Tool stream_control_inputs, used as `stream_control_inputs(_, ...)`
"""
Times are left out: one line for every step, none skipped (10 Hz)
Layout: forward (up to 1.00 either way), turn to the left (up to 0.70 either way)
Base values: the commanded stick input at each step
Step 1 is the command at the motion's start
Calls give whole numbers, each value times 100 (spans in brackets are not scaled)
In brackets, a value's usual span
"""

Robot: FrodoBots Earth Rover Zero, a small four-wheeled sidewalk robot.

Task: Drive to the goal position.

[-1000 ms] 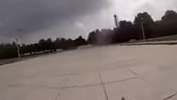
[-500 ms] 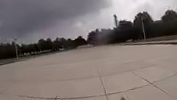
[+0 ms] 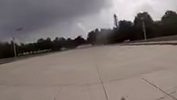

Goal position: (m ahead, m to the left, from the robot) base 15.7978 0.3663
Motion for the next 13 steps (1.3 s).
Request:
stream_control_inputs(70,0)
stream_control_inputs(70,0)
stream_control_inputs(70,0)
stream_control_inputs(70,0)
stream_control_inputs(70,0)
stream_control_inputs(70,0)
stream_control_inputs(70,0)
stream_control_inputs(70,0)
stream_control_inputs(70,0)
stream_control_inputs(70,0)
stream_control_inputs(70,0)
stream_control_inputs(70,0)
stream_control_inputs(70,0)
